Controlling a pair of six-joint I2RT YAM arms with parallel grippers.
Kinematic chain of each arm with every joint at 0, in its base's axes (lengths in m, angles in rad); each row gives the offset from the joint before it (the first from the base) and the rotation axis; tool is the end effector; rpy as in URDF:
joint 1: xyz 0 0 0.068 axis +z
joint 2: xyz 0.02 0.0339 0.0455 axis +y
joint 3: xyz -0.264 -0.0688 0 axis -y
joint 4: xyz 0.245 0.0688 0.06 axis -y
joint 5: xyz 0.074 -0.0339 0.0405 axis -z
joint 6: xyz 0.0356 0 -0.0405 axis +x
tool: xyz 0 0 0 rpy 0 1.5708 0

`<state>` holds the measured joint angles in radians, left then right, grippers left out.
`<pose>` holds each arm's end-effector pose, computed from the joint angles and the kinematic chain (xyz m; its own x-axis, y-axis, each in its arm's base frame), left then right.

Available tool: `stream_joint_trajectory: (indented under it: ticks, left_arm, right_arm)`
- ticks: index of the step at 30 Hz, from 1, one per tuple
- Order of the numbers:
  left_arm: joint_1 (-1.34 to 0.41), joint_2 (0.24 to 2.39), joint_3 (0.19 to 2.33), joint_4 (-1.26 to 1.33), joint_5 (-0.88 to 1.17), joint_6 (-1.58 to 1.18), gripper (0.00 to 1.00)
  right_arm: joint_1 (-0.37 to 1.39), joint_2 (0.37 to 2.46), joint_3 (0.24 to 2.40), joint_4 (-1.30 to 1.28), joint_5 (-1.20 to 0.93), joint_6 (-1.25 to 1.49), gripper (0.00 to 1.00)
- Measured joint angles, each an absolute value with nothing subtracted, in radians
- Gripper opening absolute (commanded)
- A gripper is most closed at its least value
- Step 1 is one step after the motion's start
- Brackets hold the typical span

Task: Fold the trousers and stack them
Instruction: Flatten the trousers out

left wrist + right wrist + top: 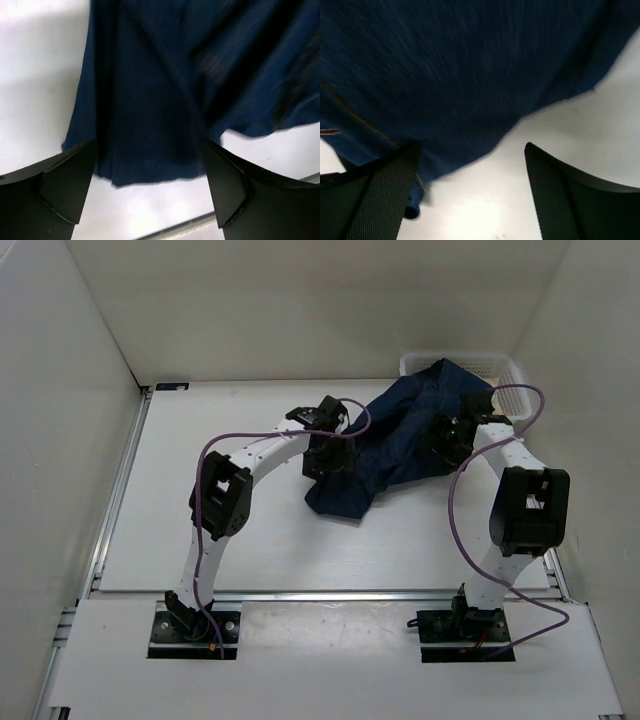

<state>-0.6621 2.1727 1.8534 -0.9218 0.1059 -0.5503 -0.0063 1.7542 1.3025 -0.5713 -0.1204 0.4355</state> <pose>0.3576 -0.2835 0.2077 -0.9699 0.0967 -0.2237 0.1539 0.9547 -0.2546 0.3717 0.0019 0.2268 -0.7977 0.4238 -0.4289 0.3091 0.8982 0.3127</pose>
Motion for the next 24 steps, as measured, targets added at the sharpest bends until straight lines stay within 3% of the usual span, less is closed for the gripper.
stream_joint_trajectory:
  ticks: [1, 2, 3, 4, 5, 6, 11, 16, 19, 24]
  left_arm:
    - [-0.661, 2.187, 1.883, -0.916, 0.108, -0.551, 0.89]
    - [-0.659, 2.199, 1.911, -0.914, 0.112, -0.553, 0.82]
    - [-0.657, 2.208, 1.937, -0.913, 0.117, -0.556, 0.6]
    - [-0.656, 2.218, 1.963, -0.911, 0.122, -0.562, 0.48]
    - [-0.655, 2.232, 1.993, -0.907, 0.129, -0.554, 0.32]
    - [-0.654, 2.245, 2.014, -0.903, 0.139, -0.559, 0.1]
    - [-0.631, 2.311, 2.051, -0.893, 0.219, -0.551, 0.1]
    - [-0.568, 2.257, 2.025, -0.909, 0.212, -0.55, 0.1]
    - [-0.517, 2.125, 1.975, -0.915, 0.183, -0.551, 0.1]
    - [-0.445, 1.723, 1.872, -0.898, 0.116, -0.559, 0.1]
  right_arm:
    - [-0.006, 1.775, 1.327, -0.56, -0.131, 0.441, 0.72]
    - [-0.005, 1.791, 1.351, -0.553, -0.139, 0.442, 0.62]
    - [-0.004, 1.806, 1.381, -0.545, -0.148, 0.448, 0.49]
    - [-0.004, 1.817, 1.406, -0.535, -0.157, 0.448, 0.35]
    - [-0.004, 1.829, 1.434, -0.522, -0.171, 0.462, 0.1]
    - [-0.003, 1.835, 1.451, -0.514, -0.179, 0.456, 0.02]
    - [0.046, 1.813, 1.525, -0.524, -0.194, 0.459, 0.0]
    - [0.141, 1.775, 1.75, -0.599, -0.198, 0.42, 0.0]
    - [0.213, 1.742, 1.937, -0.653, -0.21, 0.388, 0.0]
    - [0.368, 1.736, 2.328, -0.744, -0.229, 0.318, 0.0]
